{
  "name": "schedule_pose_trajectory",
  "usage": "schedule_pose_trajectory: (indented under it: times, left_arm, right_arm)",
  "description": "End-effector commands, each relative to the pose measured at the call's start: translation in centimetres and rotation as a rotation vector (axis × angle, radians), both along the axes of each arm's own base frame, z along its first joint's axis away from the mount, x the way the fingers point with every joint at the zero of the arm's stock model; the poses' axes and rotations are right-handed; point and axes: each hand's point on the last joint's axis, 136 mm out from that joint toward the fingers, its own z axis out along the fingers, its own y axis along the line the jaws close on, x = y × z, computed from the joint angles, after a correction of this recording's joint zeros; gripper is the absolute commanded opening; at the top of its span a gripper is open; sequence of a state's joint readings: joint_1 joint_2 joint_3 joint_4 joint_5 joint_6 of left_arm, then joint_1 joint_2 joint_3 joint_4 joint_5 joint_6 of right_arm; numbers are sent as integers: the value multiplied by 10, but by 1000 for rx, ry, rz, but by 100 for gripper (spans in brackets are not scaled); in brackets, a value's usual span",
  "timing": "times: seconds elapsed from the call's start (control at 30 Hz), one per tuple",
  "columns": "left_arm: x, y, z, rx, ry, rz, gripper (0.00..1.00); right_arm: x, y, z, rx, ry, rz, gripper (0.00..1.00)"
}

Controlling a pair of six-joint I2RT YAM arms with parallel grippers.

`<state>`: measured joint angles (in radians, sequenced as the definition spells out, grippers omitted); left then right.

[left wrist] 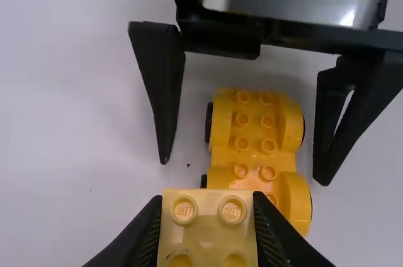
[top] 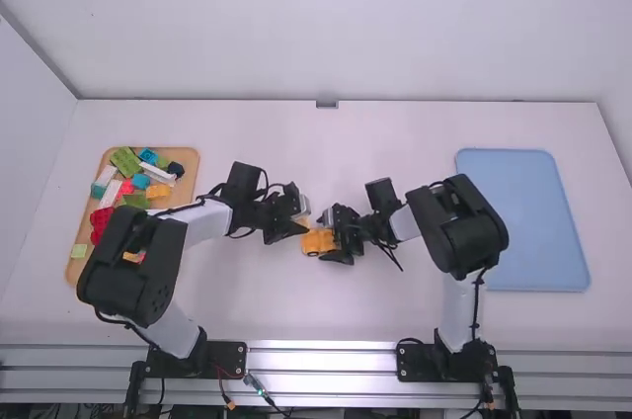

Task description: Assemble lego blocks to make yellow taxi

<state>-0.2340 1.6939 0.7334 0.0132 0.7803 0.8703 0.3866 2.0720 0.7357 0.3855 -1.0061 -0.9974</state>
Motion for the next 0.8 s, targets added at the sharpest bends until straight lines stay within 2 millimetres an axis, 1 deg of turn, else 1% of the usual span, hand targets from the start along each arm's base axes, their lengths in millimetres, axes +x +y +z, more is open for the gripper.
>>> schedule_pose_trajectory:
  times: [0.0, 0.07, 0.1, 0.17, 0.27, 0.4, 0.47, 0.53, 0.67, 0.73, 0.77]
  left_arm:
    - [-2, -2, 8, -21, 4, 6, 18]
    - [-2, -2, 8, -23, -2, 5, 19]
    - [-1, -3, 9, -23, -4, 5, 19]
    - [0, -2, 9, -25, -7, 8, 18]
    - [-3, -6, 10, -48, -4, -12, 18]
    - [1, -8, 7, -58, -11, -15, 20]
    - [3, -7, 3, -33, -19, -5, 18]
    - [6, -6, 3, -30, -31, 0, 17]
    - [9, -7, 5, -35, -50, 0, 22]
    - [8, -8, 6, -41, -51, -6, 22]
    - [9, -7, 6, -40, -61, -12, 20]
  right_arm:
    - [3, 2, -2, -1, 8, -1, 86]
    - [4, 0, -4, -13, 16, -14, 73]
    - [5, 0, -5, -17, 25, -22, 70]
    - [5, 0, -5, -19, 23, -23, 66]
    - [6, 0, -5, -18, 24, -26, 64]
    - [10, 0, -6, -35, 41, -59, 62]
    - [20, -2, -10, -65, 52, -118, 62]
    - [22, -1, -9, -61, 50, -127, 62]
    - [27, 1, -4, -40, 49, -143, 62]
    - [28, 1, -4, -40, 52, -150, 66]
    - [28, 2, -3, -38, 51, -146, 68]
